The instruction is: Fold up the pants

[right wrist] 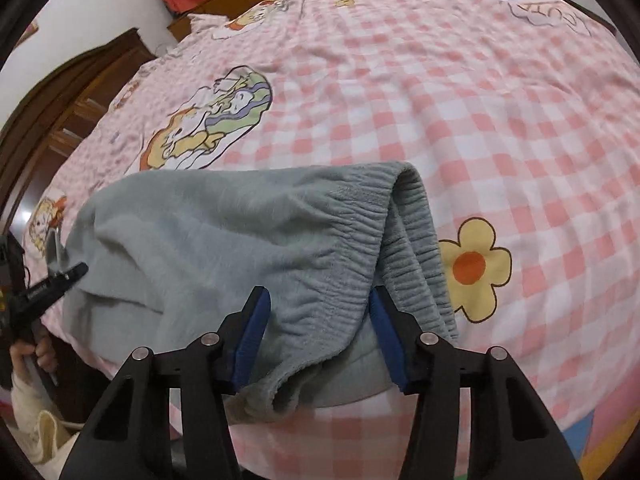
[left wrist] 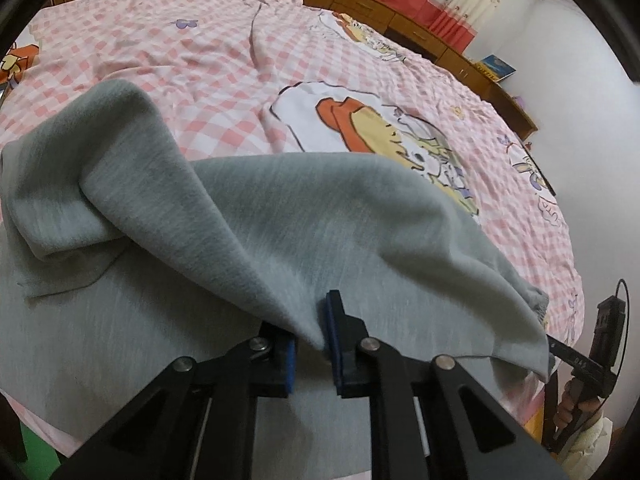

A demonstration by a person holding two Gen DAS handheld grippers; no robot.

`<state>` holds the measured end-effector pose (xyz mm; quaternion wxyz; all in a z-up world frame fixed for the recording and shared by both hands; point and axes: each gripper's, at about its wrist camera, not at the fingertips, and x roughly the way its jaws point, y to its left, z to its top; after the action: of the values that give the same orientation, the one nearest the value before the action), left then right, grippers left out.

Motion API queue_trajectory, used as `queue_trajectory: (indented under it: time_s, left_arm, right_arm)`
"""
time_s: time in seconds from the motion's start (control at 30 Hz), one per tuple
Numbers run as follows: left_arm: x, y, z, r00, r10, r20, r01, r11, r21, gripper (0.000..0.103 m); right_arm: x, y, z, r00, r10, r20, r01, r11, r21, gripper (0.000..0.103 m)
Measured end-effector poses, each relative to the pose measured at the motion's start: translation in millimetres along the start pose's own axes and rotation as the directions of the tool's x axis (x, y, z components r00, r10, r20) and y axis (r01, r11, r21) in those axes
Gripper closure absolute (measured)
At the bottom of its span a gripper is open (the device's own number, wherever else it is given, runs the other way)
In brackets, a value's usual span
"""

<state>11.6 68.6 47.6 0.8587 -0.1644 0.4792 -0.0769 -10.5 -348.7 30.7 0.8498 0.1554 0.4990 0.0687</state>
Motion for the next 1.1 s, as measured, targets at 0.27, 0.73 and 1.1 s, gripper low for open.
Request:
queue_trajectory:
  time_s: [0.27, 0.73, 1.1]
  left_arm:
    - [6, -1, -6, 1.0, 0.004, -0.008, -0.004, 1.0, 0.012, 0.091]
    - [-45, -22, -33, 0.997, -0.071, -0.013, 0.072, 0.992, 0.105, 0.098]
    - [1, -21, -66, 0.99, 0.005, -0.141, 0.006, 0.997, 0.082, 0.098]
  right_arm:
    - [4, 1, 5, 0.995, 0.098, 0.008, -0.098, 0.994, 0.051, 0.054]
    - [-44, 7, 70, 0.995, -0.004, 0.099, 0.016, 0.993, -0.121, 0.095]
    - [-45, -20, 47, 0.993, -0.097, 0.069, 0.1, 0.994, -0.05, 0.069]
